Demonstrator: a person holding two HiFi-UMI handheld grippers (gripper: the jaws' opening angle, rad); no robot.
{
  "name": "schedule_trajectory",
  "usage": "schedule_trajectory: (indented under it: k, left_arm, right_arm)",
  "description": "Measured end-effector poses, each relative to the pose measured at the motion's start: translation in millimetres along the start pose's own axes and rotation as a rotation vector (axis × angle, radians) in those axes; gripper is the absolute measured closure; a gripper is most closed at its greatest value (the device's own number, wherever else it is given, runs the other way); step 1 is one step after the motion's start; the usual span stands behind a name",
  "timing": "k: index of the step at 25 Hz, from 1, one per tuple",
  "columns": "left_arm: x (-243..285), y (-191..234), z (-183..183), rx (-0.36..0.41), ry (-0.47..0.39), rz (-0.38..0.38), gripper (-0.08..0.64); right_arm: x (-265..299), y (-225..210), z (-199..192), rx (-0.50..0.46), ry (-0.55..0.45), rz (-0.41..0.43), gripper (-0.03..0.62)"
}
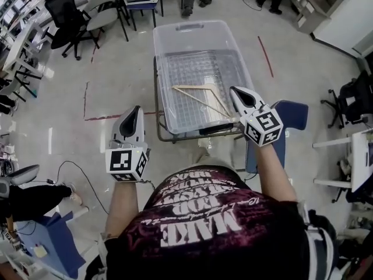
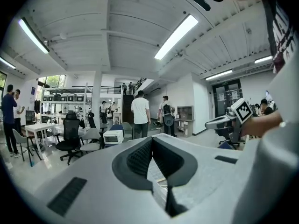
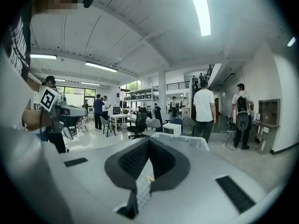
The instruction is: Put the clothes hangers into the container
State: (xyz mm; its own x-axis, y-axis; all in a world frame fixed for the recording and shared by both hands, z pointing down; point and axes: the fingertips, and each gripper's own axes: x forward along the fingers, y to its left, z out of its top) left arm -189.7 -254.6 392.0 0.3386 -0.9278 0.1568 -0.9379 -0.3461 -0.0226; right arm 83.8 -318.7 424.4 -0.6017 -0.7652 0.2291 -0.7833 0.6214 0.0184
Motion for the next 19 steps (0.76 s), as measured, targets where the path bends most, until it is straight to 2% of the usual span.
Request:
schedule_trajectory:
  k: [8, 12, 19]
  left_arm:
    - [-23, -13, 1, 0.026, -0.033, -0.038, 0.552]
    - [-21, -18, -1, 0.016, -0.046, -0.049, 0.552]
    - [-8, -28, -10, 0.003, -0.030, -0.062, 0.552]
  right_arm:
    - [-36, 37, 47, -0.039, -0.090, -0.021, 0.589]
    - [-40, 41, 45, -0.055, -0.088, -0.030, 0.589]
    - [-28, 30, 30, -0.024, -0.050, -0.015, 0.589]
